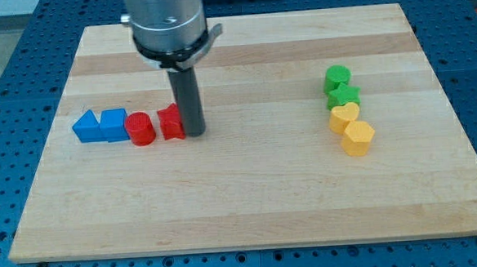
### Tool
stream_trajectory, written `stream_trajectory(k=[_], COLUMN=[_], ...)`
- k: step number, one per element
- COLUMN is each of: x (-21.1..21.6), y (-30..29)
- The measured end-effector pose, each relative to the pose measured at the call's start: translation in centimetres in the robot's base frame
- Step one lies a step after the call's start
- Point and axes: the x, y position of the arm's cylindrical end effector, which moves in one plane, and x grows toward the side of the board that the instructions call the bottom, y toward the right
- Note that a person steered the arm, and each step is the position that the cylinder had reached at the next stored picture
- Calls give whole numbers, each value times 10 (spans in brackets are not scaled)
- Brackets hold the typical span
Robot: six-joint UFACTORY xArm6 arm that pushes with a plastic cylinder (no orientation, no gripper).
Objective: Move the arm to the bottom center
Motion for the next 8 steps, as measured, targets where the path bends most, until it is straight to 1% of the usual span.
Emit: stream_trajectory(k=[1, 2, 3, 4, 7, 8], x=[2, 27, 32, 32, 17, 25], y=[-5, -5, -29, -54, -59, -76])
